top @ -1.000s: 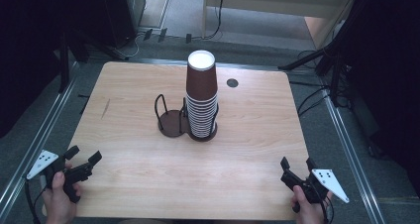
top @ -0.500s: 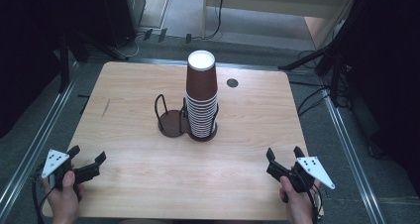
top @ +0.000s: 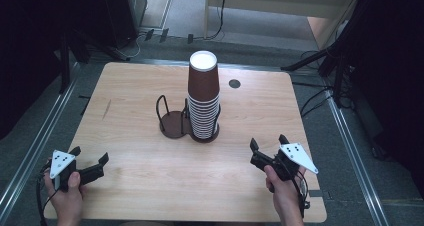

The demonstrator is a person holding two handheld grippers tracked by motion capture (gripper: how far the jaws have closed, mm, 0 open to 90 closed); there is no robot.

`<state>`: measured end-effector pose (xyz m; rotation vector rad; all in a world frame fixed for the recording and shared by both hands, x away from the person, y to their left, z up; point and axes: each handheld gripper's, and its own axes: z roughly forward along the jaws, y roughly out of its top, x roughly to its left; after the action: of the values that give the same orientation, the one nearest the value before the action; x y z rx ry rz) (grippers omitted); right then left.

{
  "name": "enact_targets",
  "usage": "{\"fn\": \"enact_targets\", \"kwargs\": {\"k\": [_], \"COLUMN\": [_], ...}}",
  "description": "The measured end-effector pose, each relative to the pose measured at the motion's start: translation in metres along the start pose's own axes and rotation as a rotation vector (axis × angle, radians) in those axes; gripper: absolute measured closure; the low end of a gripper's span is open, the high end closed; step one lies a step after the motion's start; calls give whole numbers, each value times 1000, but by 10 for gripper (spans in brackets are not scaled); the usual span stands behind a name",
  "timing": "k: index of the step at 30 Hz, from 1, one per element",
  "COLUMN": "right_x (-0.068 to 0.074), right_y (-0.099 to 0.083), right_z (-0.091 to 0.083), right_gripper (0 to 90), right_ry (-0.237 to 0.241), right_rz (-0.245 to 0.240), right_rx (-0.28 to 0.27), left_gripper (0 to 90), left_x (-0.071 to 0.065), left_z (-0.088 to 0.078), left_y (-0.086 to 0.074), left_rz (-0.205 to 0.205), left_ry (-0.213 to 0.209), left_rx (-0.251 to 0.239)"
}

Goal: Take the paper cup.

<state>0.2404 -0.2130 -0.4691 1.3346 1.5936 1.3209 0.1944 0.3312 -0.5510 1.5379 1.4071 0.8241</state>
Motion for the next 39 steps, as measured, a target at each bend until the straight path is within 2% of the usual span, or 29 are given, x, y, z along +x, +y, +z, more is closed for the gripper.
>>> {"fn": "enact_targets", "kwargs": {"k": [5, 8, 22, 27, 39], "right_x": [14, 19, 32, 40, 57], "right_y": [7, 11, 28, 33, 43], "right_z": [8, 11, 19, 22, 34], "right_gripper": [52, 48, 21, 20, 21], "right_ry": [22, 26, 51, 65, 99], "right_rz": [-18, -28, -16, -25, -25], "right_rx": [1, -3, -33, -35, -41], "left_gripper": [37, 37, 37, 37, 37], "left_x": [2, 2, 2, 3, 4], "left_z": [0, 0, 0, 1, 1], "left_y": [0, 0, 0, 0, 1], "left_rz": [-19, -17, -16, -30, -30], "left_ry": [-9, -19, -14, -17, -23], "left_rx": [-2, -4, 6, 3, 12]}}
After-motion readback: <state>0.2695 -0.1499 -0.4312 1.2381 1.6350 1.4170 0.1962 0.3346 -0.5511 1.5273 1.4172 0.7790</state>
